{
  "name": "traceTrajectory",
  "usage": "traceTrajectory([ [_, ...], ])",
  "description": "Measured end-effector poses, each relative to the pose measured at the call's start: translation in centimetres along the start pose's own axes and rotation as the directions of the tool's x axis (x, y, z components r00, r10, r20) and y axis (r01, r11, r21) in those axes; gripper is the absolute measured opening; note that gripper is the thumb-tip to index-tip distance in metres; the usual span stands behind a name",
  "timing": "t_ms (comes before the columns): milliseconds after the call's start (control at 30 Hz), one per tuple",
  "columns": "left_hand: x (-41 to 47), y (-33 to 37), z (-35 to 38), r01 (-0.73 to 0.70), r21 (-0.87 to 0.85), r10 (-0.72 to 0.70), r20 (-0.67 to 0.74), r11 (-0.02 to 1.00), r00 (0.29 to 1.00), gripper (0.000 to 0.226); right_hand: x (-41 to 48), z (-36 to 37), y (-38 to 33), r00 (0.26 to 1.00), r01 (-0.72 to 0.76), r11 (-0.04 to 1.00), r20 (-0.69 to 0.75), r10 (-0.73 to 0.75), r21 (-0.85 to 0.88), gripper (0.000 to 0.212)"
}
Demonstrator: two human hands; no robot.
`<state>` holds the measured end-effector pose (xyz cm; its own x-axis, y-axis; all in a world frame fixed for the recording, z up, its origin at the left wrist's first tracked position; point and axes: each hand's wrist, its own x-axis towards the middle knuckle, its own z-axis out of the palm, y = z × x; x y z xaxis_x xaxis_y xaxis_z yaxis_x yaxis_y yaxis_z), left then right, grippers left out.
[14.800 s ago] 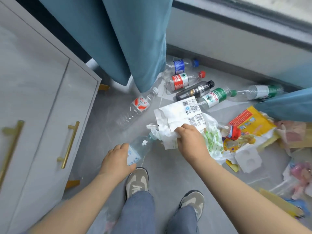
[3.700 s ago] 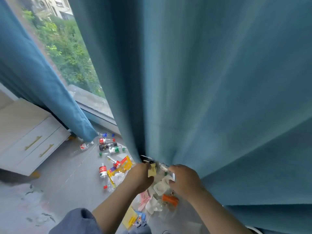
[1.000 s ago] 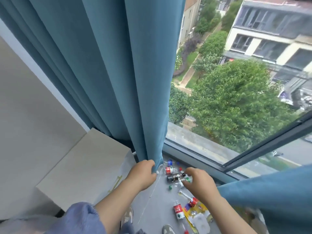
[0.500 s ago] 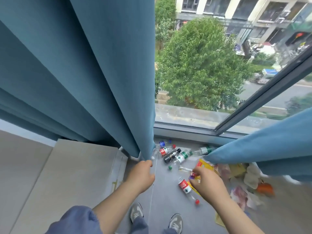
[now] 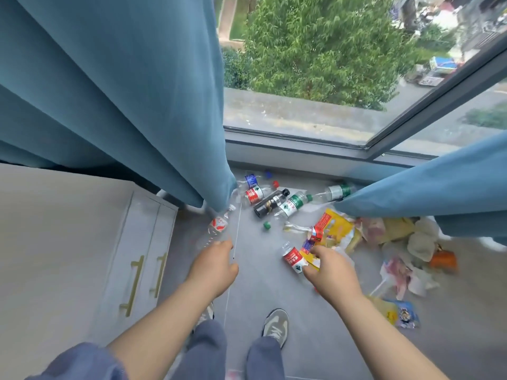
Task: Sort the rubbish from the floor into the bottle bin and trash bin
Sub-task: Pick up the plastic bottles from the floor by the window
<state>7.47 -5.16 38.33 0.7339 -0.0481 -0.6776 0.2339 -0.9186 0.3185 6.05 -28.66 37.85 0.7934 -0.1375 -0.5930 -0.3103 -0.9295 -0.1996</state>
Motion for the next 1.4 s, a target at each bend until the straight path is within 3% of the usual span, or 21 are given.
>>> traceTrajectory([
  [300, 10.2, -4.3, 13.8, 0.026, 0.013, -0.027, 0.072, 1.000, 0.997, 0.044, 8.3, 14.3, 7.1, 0.988, -0.102, 0.995, 0.110, 0.103, -0.014, 0.040],
  [567, 17.2, -6.9, 21.0, 0.020, 0.043, -0.024, 0.095, 0.999, 0.995, 0.046, 14.3, 22.7, 10.2, 0.983, -0.141, 0.989, 0.110, 0.145, -0.045, 0.050],
  [900, 24.0, -8.6, 25.1, -0.022, 0.081, 0.018, 0.059, 0.996, 0.998, 0.043, 20.6, 29.2, 13.1, 0.986, -0.147, 0.989, 0.073, 0.147, -0.013, 0.052],
  [1100, 27.1, -9.9, 27.1, -0.059, 0.094, 0.057, 0.024, 0.994, 0.998, 0.042, 23.4, 33.1, 13.4, 0.991, -0.137, 0.991, 0.011, 0.137, 0.000, 0.068],
  [1400, 28.9, -13.2, 26.8, -0.058, 0.018, 0.060, -0.115, 0.998, 0.992, 0.043, 24.4, 35.2, 11.9, 0.995, -0.068, 0.998, -0.075, 0.067, -0.009, 0.043],
])
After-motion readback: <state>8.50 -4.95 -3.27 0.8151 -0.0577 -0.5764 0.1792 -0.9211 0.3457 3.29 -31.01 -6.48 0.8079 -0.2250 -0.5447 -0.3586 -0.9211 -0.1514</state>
